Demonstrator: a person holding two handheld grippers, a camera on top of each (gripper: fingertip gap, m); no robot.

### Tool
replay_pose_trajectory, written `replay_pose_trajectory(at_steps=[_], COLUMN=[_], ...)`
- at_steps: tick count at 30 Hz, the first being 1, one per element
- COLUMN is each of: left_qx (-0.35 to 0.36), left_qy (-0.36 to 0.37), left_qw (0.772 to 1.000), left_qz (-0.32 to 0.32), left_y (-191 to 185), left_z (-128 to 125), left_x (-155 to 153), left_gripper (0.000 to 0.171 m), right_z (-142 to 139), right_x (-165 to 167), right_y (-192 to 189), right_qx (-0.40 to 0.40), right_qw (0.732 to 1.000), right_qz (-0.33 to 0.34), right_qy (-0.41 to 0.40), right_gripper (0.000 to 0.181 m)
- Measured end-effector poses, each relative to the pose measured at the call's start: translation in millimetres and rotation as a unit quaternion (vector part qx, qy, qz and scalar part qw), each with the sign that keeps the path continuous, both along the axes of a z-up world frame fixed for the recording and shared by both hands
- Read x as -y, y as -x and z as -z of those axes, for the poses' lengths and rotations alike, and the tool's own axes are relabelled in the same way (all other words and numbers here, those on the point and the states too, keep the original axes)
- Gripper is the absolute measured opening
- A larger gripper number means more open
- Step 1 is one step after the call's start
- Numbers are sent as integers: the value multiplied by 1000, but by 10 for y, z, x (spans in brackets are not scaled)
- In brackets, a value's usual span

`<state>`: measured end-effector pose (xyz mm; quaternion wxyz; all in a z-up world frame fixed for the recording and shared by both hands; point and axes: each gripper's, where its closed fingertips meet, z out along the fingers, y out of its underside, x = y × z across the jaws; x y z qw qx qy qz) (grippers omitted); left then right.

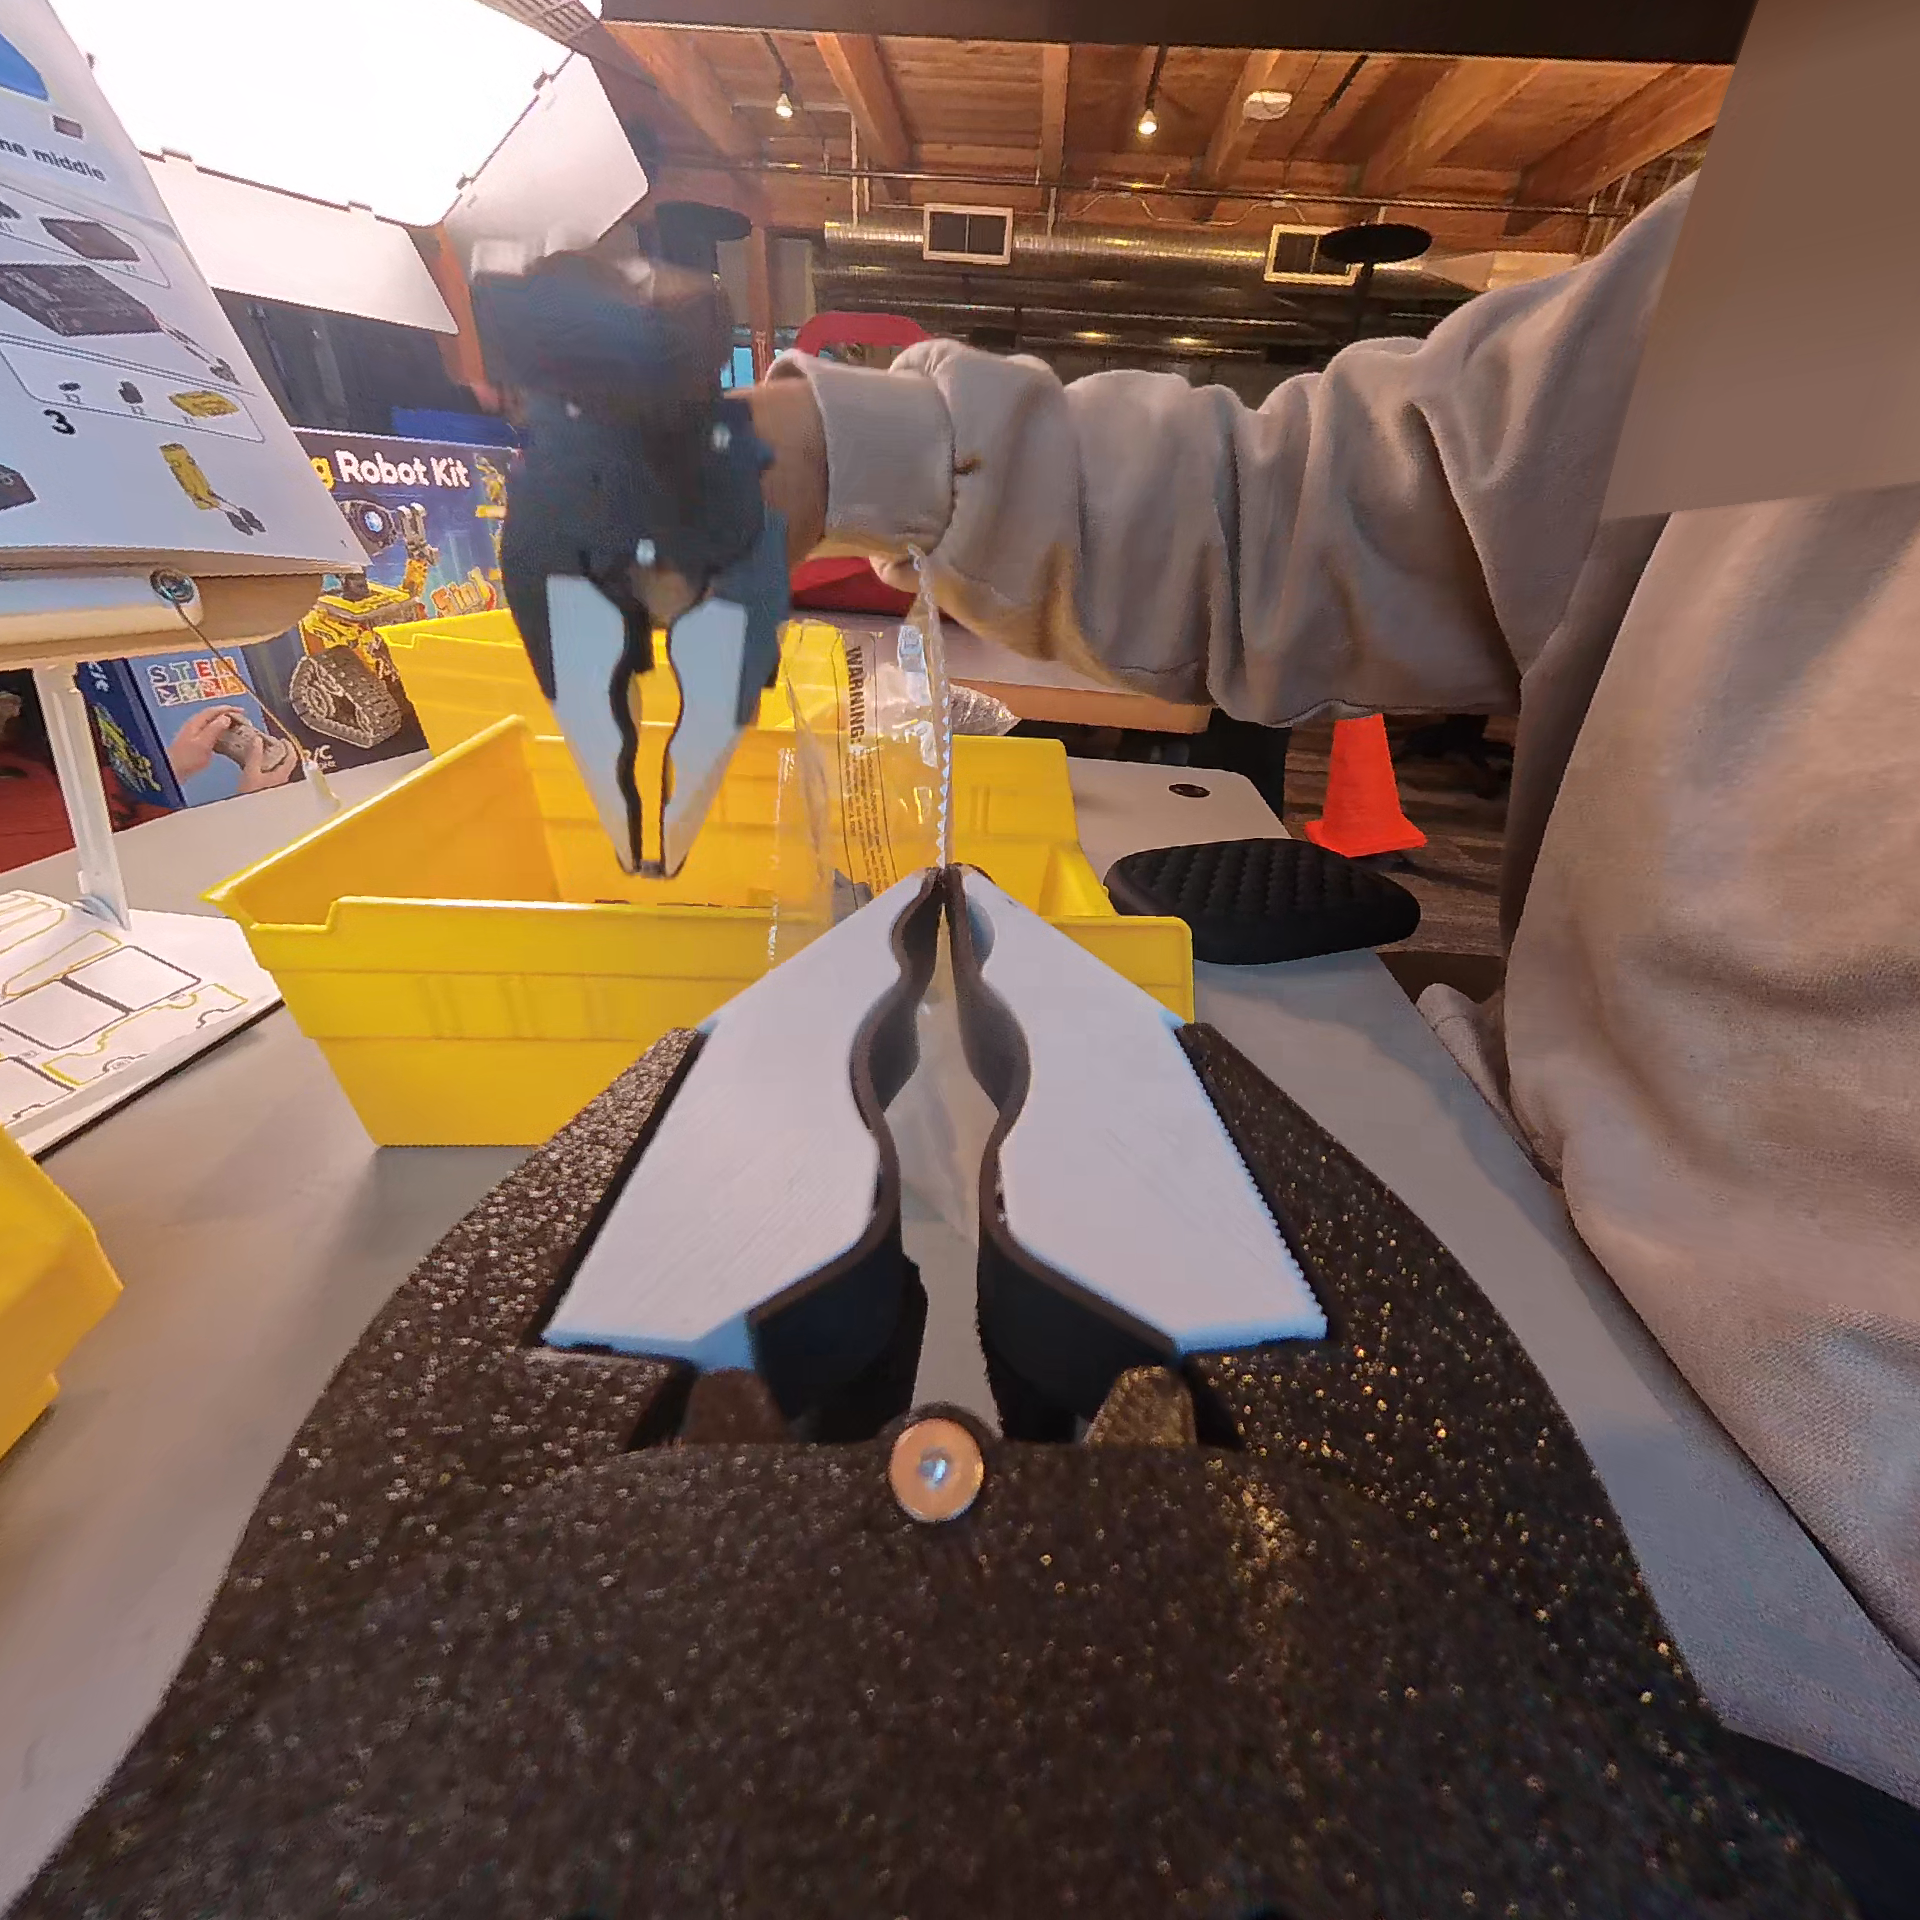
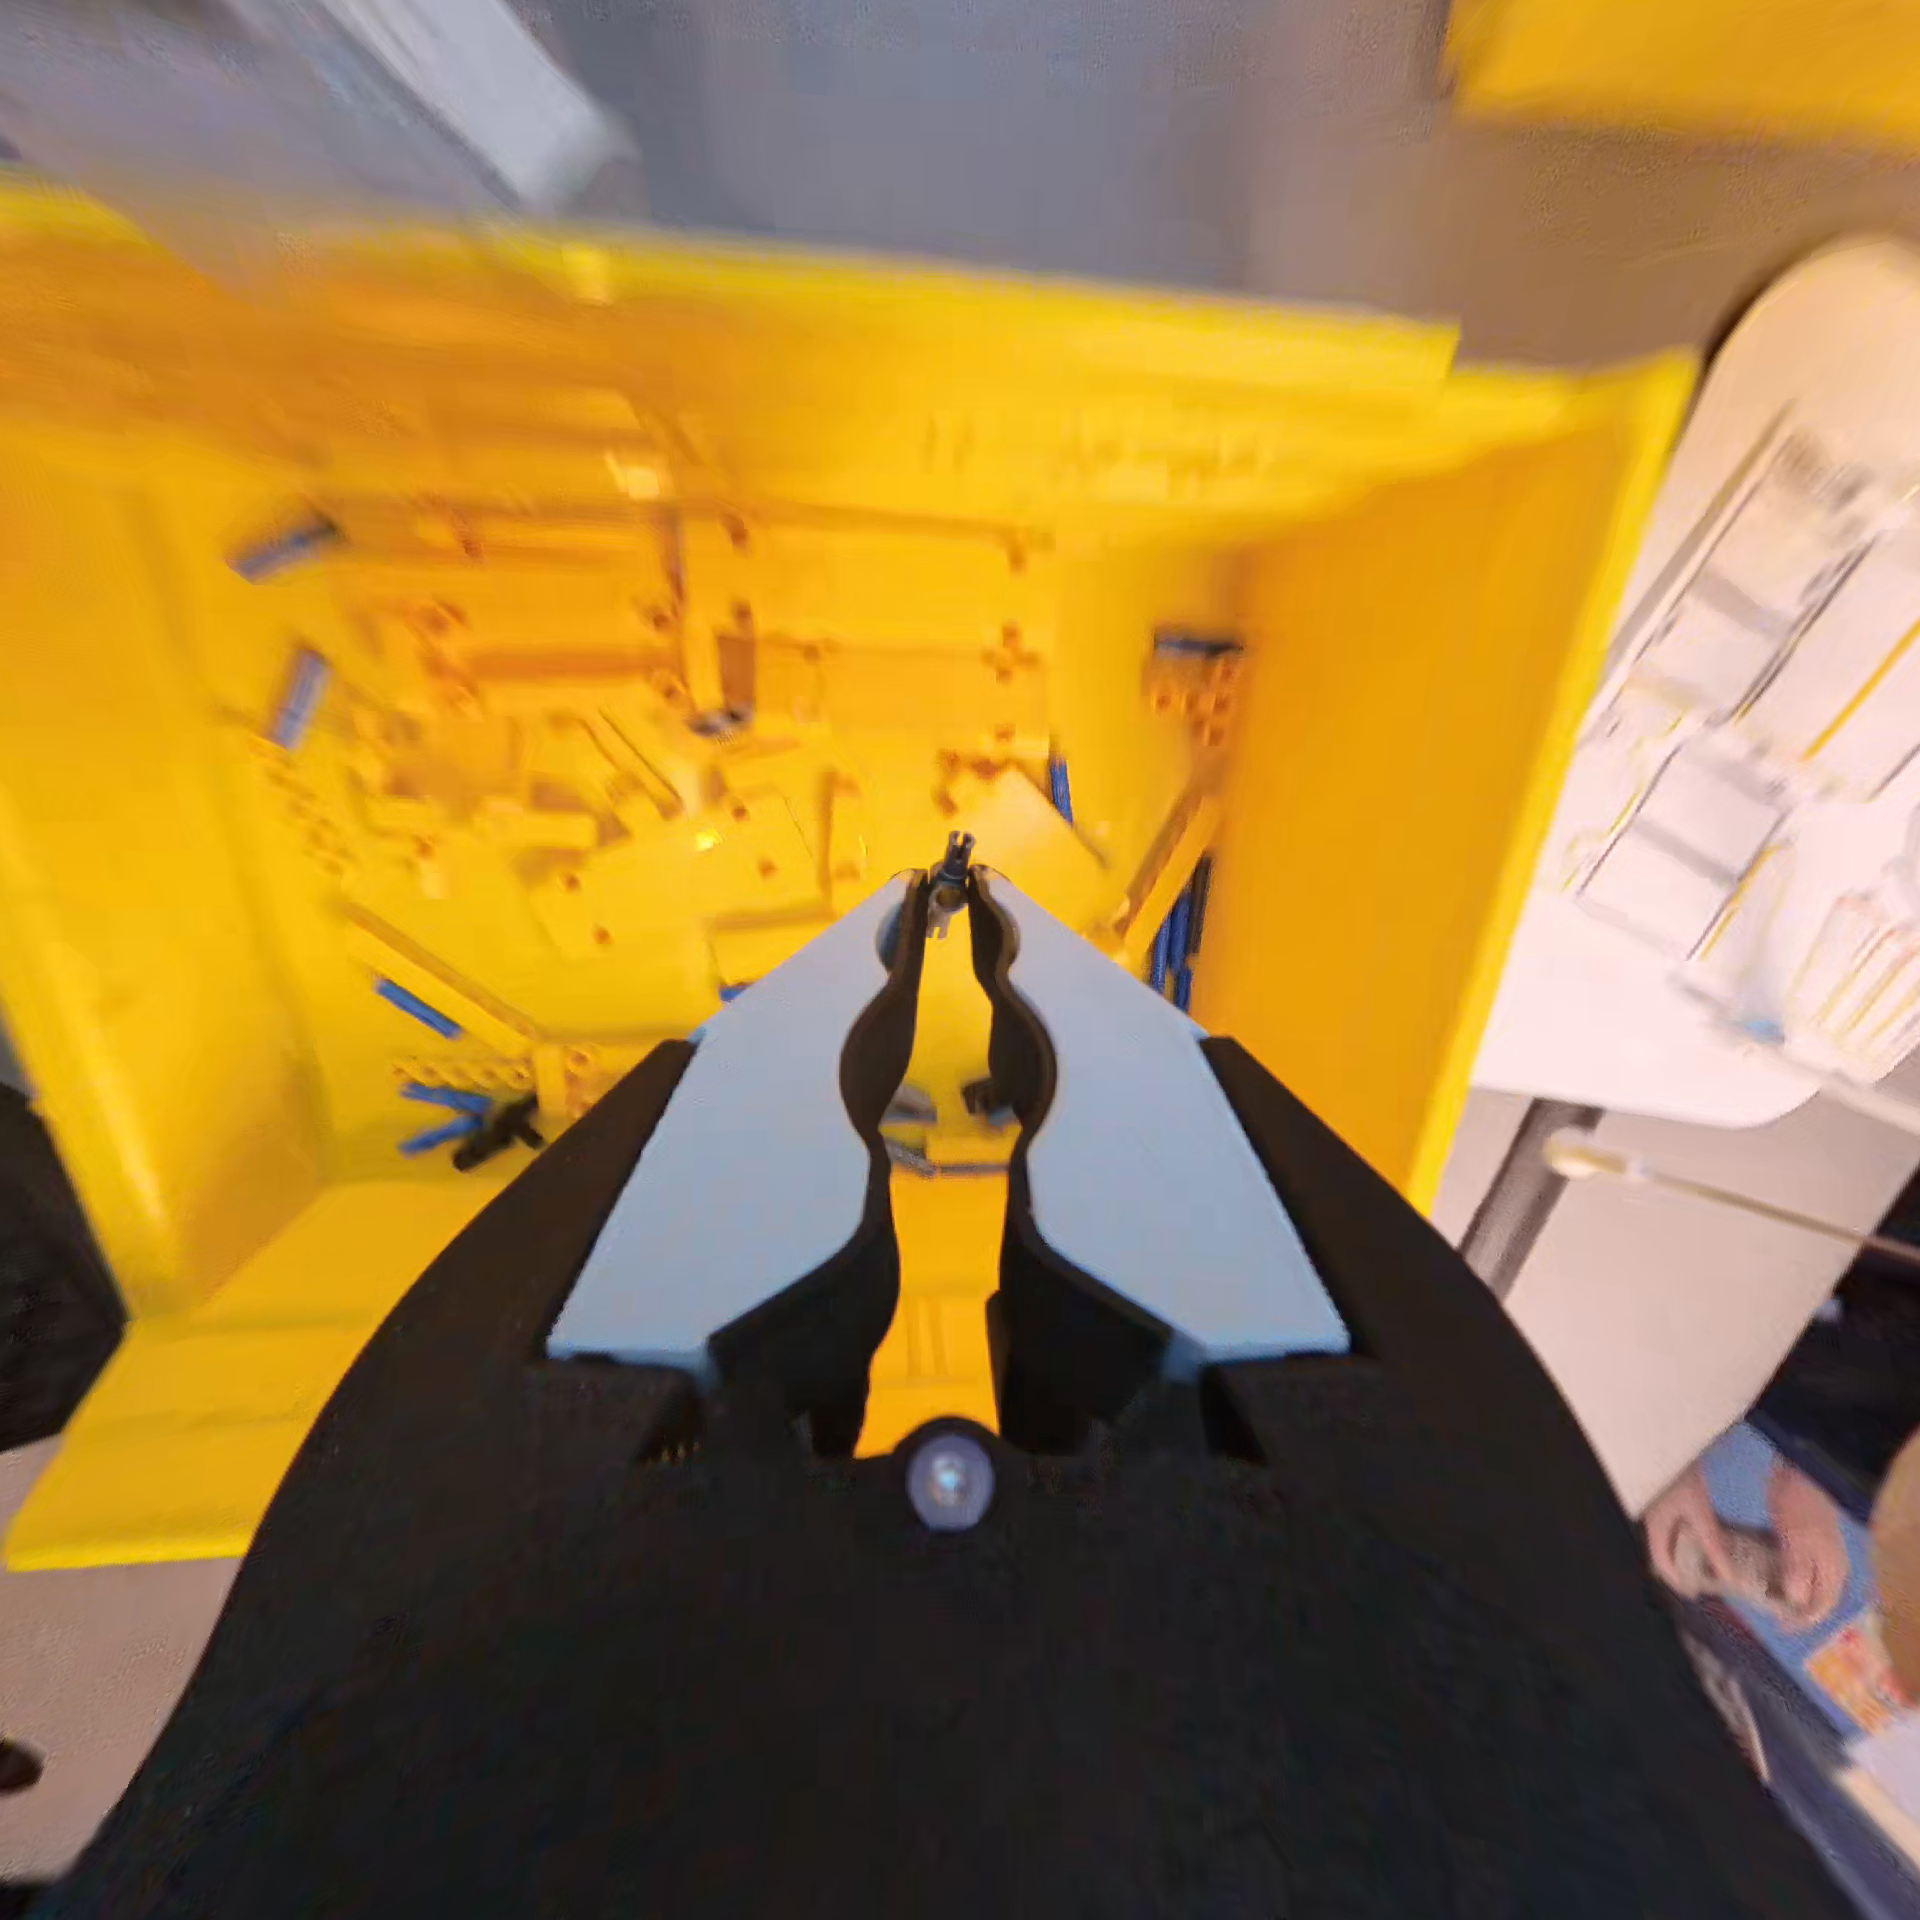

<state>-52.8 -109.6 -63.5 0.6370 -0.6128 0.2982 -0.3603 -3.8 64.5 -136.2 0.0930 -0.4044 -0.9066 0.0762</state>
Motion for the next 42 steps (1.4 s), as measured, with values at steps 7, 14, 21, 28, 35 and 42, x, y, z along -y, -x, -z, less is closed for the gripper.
replay_pose_trajectory(at_steps=[7,14,21,28,35,42], left_qx=[-2,-2,-4,0,1,2], left_qy=[3,-1,-5,-7,-8,-5], left_qw=[1000,1000,1000,1000,1000,1000], left_qz=[0,-1,-1,-2,3,0], left_y=[-19,-17,-18,15,9,15], left_z=[23,-5,-28,-41,-54,-40], left_x=[-6,6,21,23,36,24], left_gripper=[0,0,0,0,0,0], right_z=[-1010,-930,323,640,709,389], right_x=[1172,470,-890,-970,-949,-662], right_y=[298,370,-128,-129,-156,-113], right_qx=[-148,-162,64,116,119,62], right_qw=[965,980,980,975,980,994], right_qz=[-117,-11,89,84,74,63], right_qy=[183,115,-164,-171,-145,-59], right_gripper=[12,16,17,12,8,7])
